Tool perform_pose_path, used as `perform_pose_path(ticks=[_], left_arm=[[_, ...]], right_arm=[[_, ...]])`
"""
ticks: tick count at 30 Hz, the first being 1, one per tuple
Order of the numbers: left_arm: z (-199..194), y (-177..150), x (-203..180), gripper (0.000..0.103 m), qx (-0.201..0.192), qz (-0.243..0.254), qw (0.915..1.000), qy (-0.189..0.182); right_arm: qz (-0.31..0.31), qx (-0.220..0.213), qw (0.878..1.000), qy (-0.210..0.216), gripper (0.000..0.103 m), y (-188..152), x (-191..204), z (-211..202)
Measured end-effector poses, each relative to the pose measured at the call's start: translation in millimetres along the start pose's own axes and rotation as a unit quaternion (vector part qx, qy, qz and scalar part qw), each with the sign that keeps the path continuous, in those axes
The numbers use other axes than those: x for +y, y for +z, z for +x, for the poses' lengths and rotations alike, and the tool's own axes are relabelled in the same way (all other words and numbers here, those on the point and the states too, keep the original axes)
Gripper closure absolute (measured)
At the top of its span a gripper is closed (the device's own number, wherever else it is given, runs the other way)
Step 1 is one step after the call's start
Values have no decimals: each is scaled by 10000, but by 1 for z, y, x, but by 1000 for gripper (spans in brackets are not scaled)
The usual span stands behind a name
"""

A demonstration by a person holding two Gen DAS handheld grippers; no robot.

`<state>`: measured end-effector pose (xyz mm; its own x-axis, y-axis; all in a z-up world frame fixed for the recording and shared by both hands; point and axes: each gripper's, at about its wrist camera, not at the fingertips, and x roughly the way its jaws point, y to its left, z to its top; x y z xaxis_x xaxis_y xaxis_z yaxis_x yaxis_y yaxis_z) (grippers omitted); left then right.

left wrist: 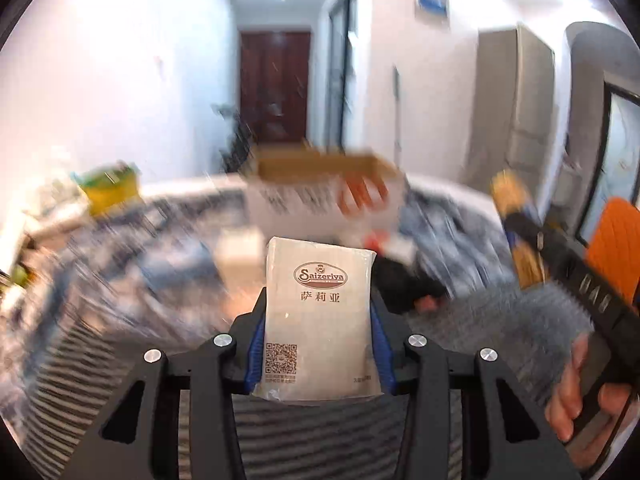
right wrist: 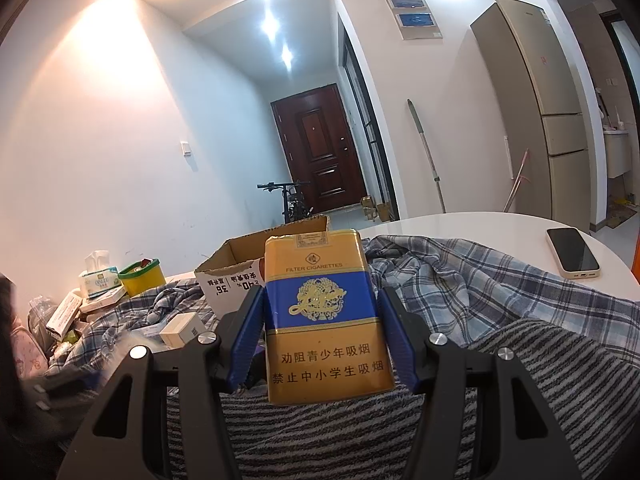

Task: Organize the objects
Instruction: 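Grasp the white Salzeriya tissue pack with the left gripper and lift it, then carry the tissue pack and cigarette pack toward the pretzel cardboard box with both grippers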

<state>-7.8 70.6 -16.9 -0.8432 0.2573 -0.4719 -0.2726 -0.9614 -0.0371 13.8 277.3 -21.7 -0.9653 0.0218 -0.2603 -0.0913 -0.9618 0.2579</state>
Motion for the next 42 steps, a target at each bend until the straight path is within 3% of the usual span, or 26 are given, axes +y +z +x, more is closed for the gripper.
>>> perform_pose_path(ticks=[4, 9, 13, 17, 23, 42], left_arm=[[-24, 11, 22, 57, -737, -268, 9967, 213], [-47, 6, 43, 57, -1625, -467, 9830, 717], [-54, 4, 50, 57, -1830, -570, 9796, 607], [-62, 2, 41, 57, -2072, -279, 9754, 693], [-69, -4, 19, 57, -2324, 138, 9683, 906], [-67, -6, 25, 57, -2240, -38, 9703, 908]], right_arm=[[-6, -1, 10000, -6, 46, 0, 0, 0], [-17, -3, 10000, -21, 46, 0, 0, 0], [-50, 16, 10000, -53, 46, 0, 1, 1], [-64, 6, 9999, -82, 46, 0, 1, 0], [-80, 28, 9999, -115, 46, 0, 3, 1], [-78, 21, 9999, -125, 46, 0, 3, 1]])
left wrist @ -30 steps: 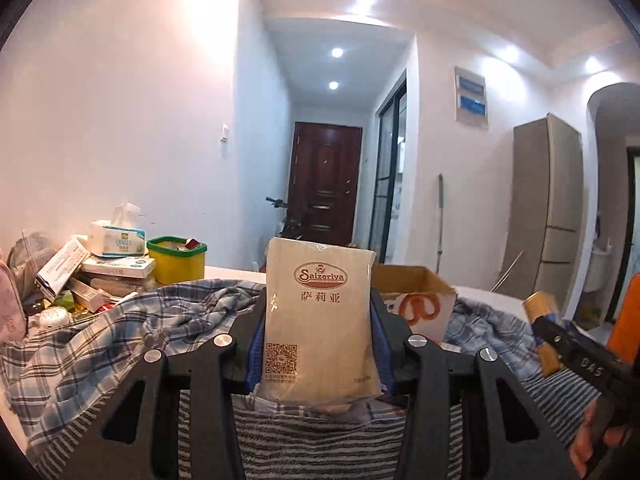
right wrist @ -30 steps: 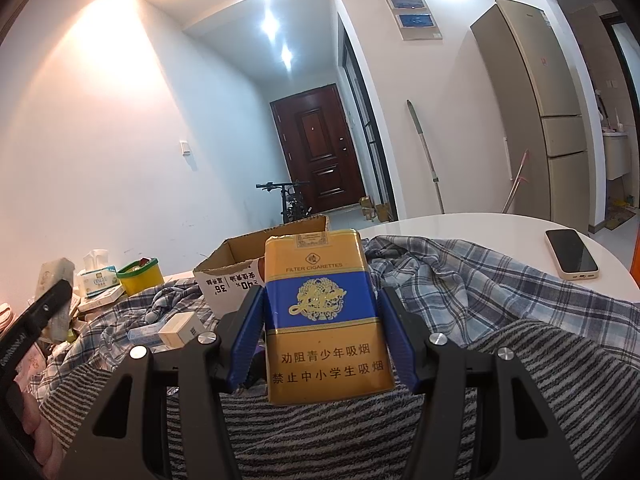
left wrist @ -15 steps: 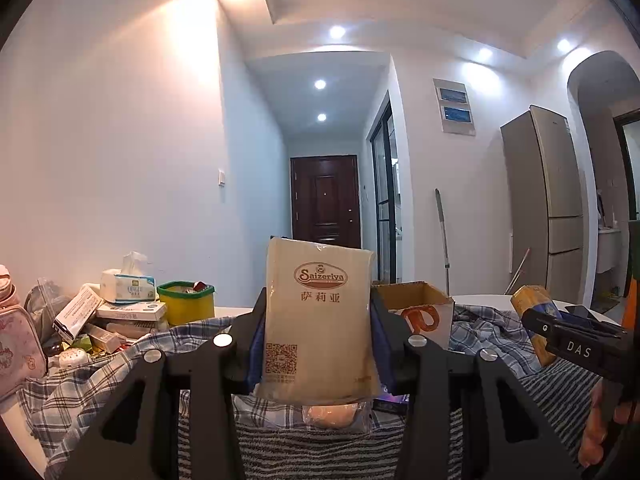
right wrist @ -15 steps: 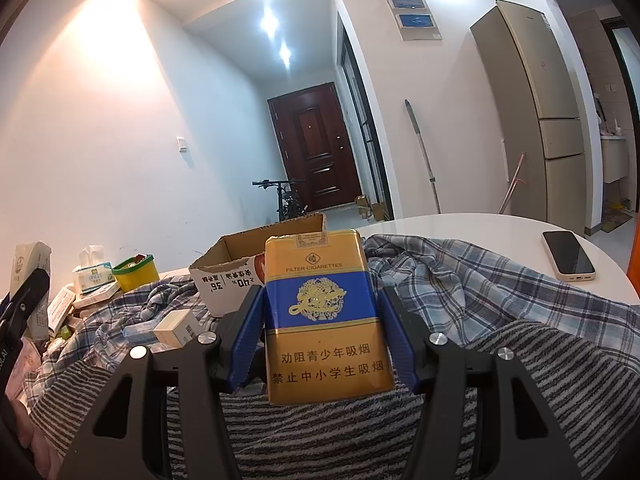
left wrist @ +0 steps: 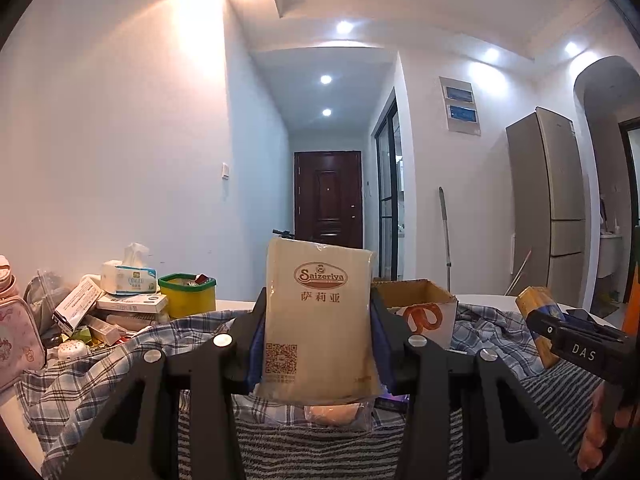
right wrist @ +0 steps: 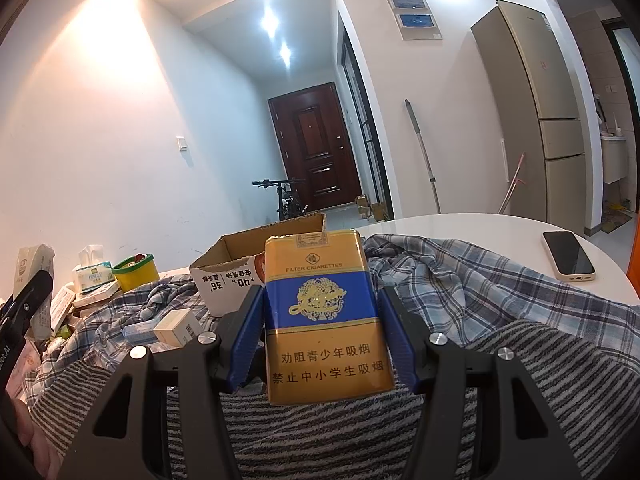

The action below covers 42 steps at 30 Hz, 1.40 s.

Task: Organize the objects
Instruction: 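Carry the tissue pack and cigarette pack toward the pretzel cardboard box with both grippers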

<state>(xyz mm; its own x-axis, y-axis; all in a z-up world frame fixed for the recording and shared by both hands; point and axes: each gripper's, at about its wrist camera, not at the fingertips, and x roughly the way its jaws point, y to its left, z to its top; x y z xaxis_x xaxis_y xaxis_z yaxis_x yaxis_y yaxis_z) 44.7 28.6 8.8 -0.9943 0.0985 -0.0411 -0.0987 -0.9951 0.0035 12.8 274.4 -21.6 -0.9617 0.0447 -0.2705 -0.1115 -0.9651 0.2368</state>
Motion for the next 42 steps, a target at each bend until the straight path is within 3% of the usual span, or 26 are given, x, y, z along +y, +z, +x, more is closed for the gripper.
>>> perform_pose_path(ticks=[11, 15, 20, 25, 28, 35, 38, 40, 42], left_arm=[[4, 6, 10, 57, 178, -242, 9995, 37], [0, 25, 24, 57, 609, -698, 9942, -551], [-11, 61, 35, 57, 573, -600, 9944, -649], [-5, 95, 28, 57, 613, -284, 9939, -867], [4, 121, 29, 57, 640, -437, 9911, -1080], [18, 193, 8, 57, 120, -242, 9931, -1140], [24, 223, 7, 57, -10, -441, 9891, -1402], [31, 239, 13, 57, -2, -745, 9802, -1833], [38, 244, 19, 57, -49, -948, 9759, -1964]], right_arm=[[-140, 67, 9999, -40, 46, 1, 6, 2], [-93, 131, 9999, 53, 47, 7, 6, 0], [-108, 178, 9984, 525, 47, 29, 8, -16], [-523, -247, 9945, 869, 47, 72, 19, -49], [-692, -601, 9914, 932, 47, 104, 29, -64], [-957, -1382, 9791, 1143, 47, 186, 65, -81], [-864, -1628, 9756, 1190, 47, 219, 79, -78], [-729, -1742, 9731, 1316, 47, 239, 85, -73], [-584, -1905, 9713, 1296, 47, 254, 87, -68]])
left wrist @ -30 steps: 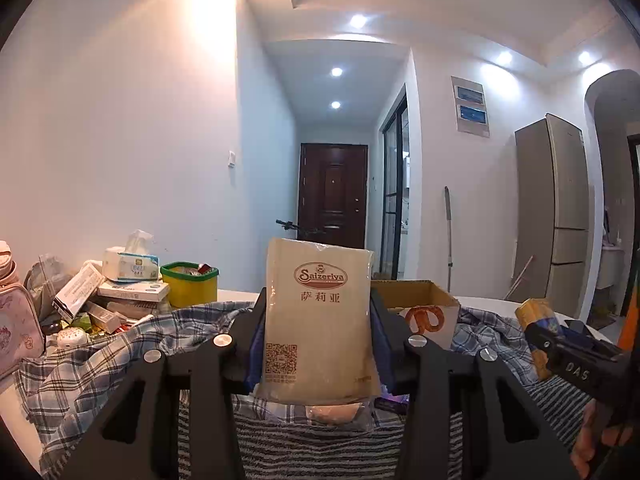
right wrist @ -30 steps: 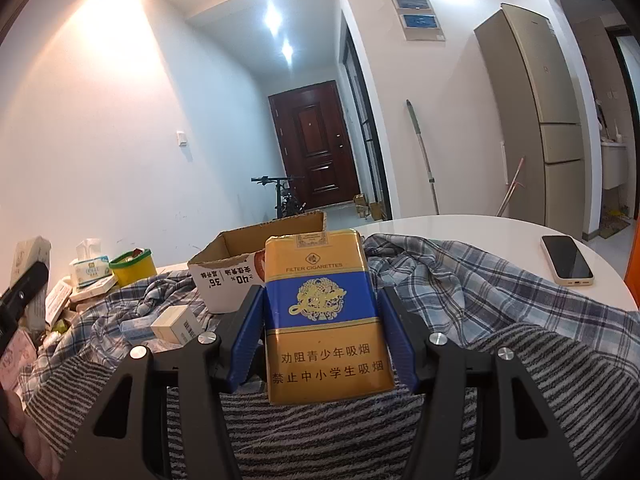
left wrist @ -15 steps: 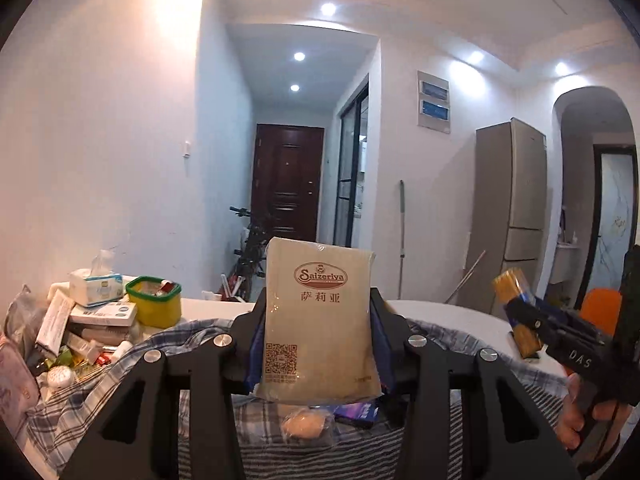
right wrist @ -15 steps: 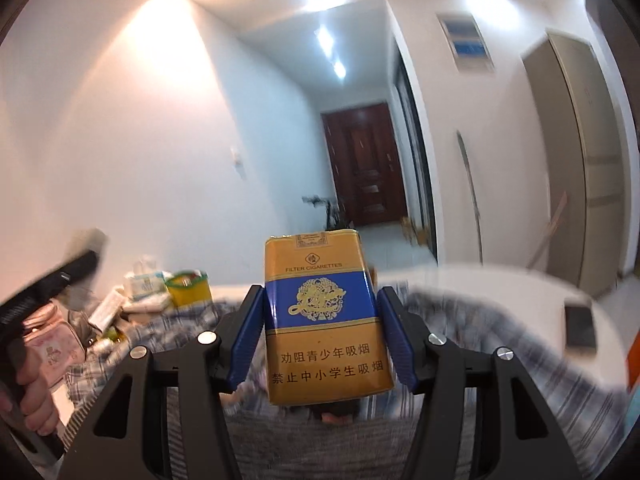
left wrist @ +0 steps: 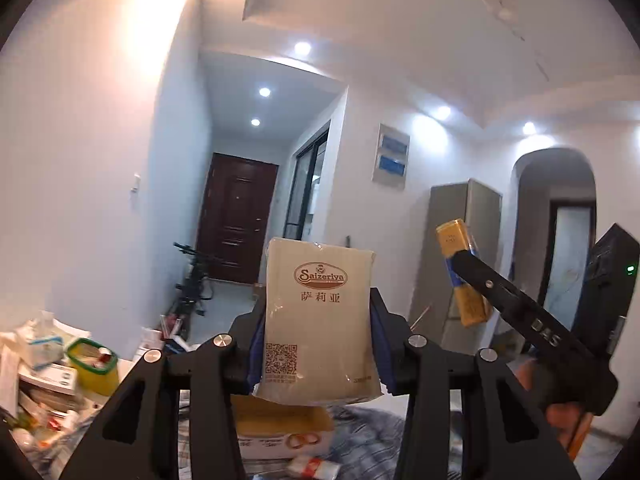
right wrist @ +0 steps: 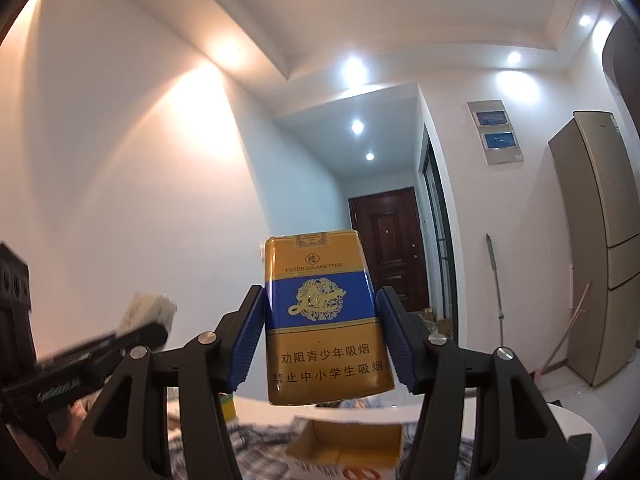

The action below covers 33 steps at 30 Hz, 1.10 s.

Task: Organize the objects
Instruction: 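Carry the tissue pack and cigarette pack toward the pretzel cardboard box with both grippers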

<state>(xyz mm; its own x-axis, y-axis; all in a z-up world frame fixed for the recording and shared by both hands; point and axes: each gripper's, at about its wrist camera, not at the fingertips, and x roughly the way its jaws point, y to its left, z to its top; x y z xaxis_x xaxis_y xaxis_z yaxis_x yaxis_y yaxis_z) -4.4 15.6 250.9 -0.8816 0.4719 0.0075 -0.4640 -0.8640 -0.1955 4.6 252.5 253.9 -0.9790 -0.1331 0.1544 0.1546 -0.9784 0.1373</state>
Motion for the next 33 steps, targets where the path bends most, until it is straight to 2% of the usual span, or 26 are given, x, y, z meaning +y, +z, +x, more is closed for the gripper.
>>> perform_pose_path(ticks=[4, 9, 11, 15, 21, 27, 33], left_arm=[[12, 2, 8, 57, -146, 88, 9996, 229], [27, -21, 23, 57, -210, 279, 9978, 567], [39, -31, 25, 57, -75, 435, 9966, 693], [56, -41, 29, 57, 113, 498, 9949, 865], [74, -49, 33, 57, 264, 559, 9928, 1021], [87, -50, 38, 57, 305, 627, 9904, 1194], [111, -58, 53, 57, 710, 506, 9904, 1077]], right_arm=[[233, -74, 9996, -134, 47, 5, -13, 19], [293, 127, 9992, -259, 47, -27, -33, 33], [255, 340, 9981, -443, 47, -36, -38, 47], [351, 684, 9969, -137, 48, -43, -44, 66], [83, 799, 9965, -222, 48, -49, -38, 74], [-33, 1090, 9937, -274, 48, -60, -36, 88], [7, 1504, 9883, -262, 48, -75, -44, 108]])
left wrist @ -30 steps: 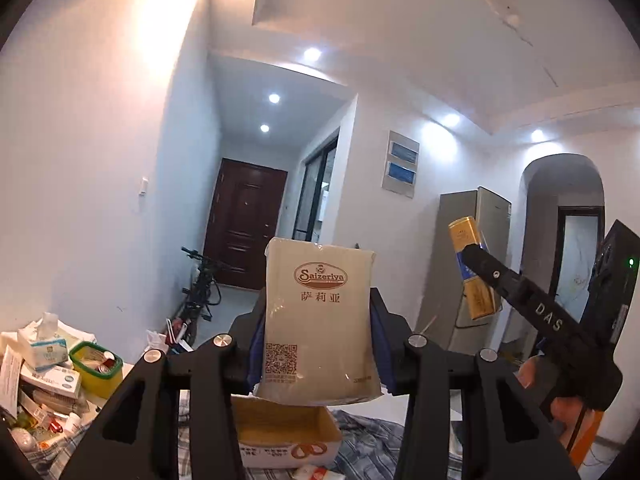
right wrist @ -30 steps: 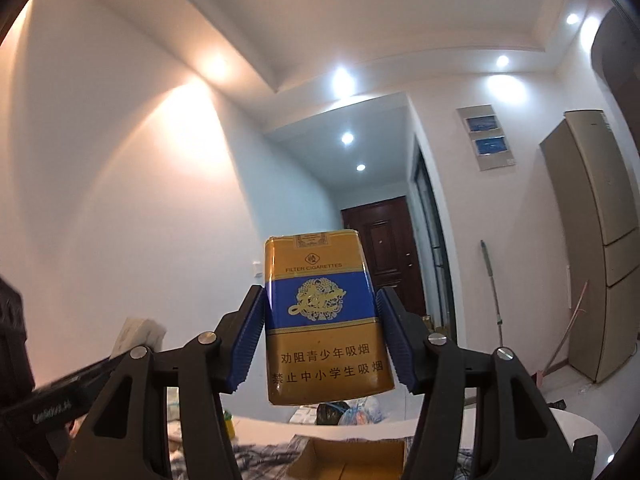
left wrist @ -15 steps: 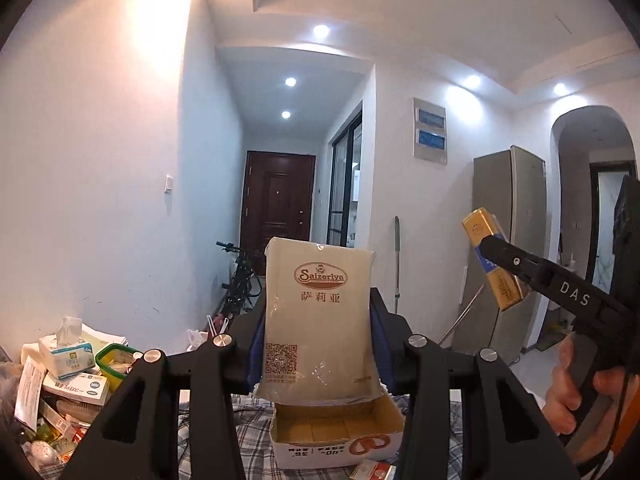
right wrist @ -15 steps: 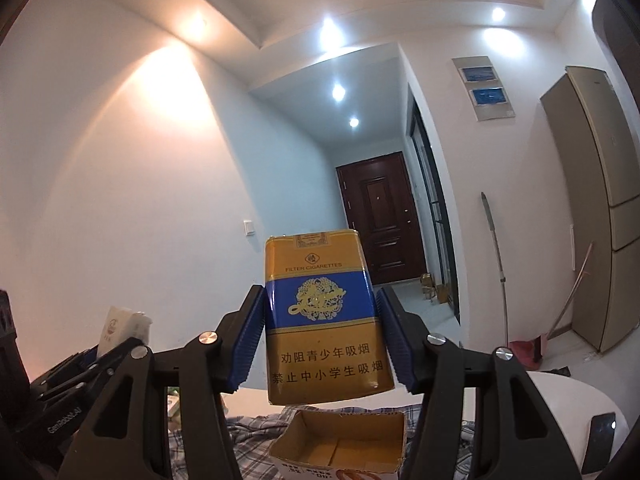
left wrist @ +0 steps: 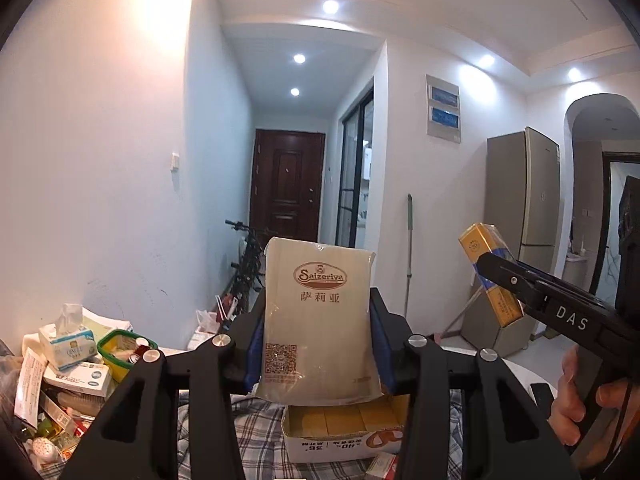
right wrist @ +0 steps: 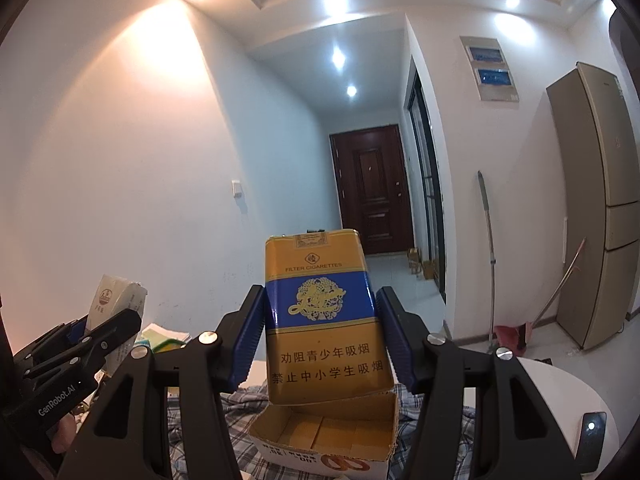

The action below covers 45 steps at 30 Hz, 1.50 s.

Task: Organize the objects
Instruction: 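Carry the tissue pack and cigarette pack toward the pretzel cardboard box with both grippers, then lower the tissue pack into the box and open the left gripper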

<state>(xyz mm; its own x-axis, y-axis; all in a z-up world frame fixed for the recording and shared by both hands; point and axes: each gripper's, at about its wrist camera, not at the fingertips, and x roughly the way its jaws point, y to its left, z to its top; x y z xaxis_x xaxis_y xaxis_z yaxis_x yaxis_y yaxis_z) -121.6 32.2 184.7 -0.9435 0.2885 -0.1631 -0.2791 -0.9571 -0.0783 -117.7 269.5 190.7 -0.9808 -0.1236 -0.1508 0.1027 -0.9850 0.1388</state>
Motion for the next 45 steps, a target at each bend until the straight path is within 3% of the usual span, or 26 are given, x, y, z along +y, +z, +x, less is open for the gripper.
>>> perform_pose_path(ticks=[9, 14, 22, 28, 33, 39, 43, 45], left_arm=[[65, -29, 0, 57, 819, 52, 9965, -172], [116, -56, 8, 57, 1540, -45, 9876, -293], [163, -90, 12, 57, 1853, 36, 9824, -218], [202, -133, 19, 57, 2416, 13, 9701, -214], [206, -145, 15, 57, 2427, 137, 9696, -271], [211, -154, 10, 53, 2471, 271, 9684, -216], [212, -157, 10, 45, 2567, 230, 9660, -196], [213, -159, 8, 30, 2577, 310, 9656, -162]], right_arm=[[-48, 566, 9984, -75, 48, -13, -17, 32], [-14, 1043, 9945, -88, 48, -29, -25, 61], [115, 1670, 9858, -110, 48, -55, -33, 102], [51, 1839, 9827, -193, 48, -63, -31, 117], [10, 2241, 9742, -267, 48, -85, -27, 143], [136, 2276, 9732, -314, 48, -88, -36, 145], [115, 2303, 9725, -335, 48, -90, -35, 147], [108, 2310, 9723, -331, 48, -90, -35, 148]])
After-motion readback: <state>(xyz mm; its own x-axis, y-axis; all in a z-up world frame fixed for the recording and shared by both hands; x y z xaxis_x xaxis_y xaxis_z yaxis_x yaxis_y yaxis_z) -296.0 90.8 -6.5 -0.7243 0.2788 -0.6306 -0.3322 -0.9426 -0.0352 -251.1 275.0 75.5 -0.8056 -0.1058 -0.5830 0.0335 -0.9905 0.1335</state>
